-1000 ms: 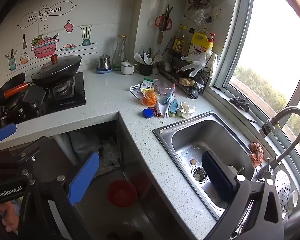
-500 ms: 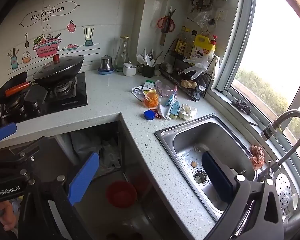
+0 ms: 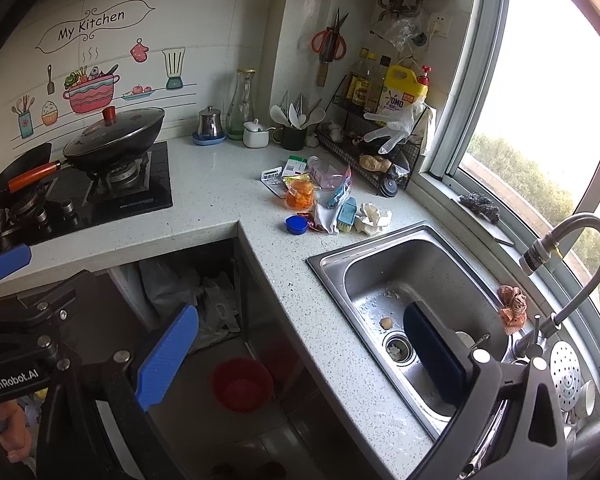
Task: Collect trash
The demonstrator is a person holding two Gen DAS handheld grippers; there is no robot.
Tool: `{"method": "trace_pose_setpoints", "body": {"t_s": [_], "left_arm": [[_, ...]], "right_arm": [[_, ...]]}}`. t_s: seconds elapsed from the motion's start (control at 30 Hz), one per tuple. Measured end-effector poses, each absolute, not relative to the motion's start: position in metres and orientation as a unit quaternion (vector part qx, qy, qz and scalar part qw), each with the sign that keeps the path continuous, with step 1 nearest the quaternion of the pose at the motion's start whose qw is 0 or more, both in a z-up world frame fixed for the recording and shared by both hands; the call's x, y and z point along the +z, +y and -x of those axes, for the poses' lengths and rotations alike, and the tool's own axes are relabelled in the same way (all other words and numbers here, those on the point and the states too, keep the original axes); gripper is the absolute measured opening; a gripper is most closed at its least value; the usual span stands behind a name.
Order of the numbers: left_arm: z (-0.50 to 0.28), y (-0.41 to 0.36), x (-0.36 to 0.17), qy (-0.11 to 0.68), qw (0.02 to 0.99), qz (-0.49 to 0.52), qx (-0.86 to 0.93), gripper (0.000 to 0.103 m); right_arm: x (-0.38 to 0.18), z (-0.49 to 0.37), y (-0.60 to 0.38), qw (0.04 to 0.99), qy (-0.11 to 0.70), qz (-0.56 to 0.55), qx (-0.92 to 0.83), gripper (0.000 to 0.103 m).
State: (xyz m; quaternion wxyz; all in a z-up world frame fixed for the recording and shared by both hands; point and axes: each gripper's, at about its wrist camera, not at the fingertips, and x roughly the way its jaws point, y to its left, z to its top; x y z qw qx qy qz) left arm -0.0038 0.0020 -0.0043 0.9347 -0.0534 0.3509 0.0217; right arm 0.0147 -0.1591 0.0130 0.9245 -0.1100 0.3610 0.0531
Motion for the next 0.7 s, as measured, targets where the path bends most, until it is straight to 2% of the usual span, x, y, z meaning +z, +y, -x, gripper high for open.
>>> {"method": "trace_pose_setpoints", "body": {"t_s": [0.7], "left_arm": [[-0.0010,0.0011,-0.0085,0.361,0.930,0.056,0.022,0.103]], "right_arm": [[0.0073,-0.0177,-0.1600,0.919,0.376,0.106,0.057,0.103]]}}
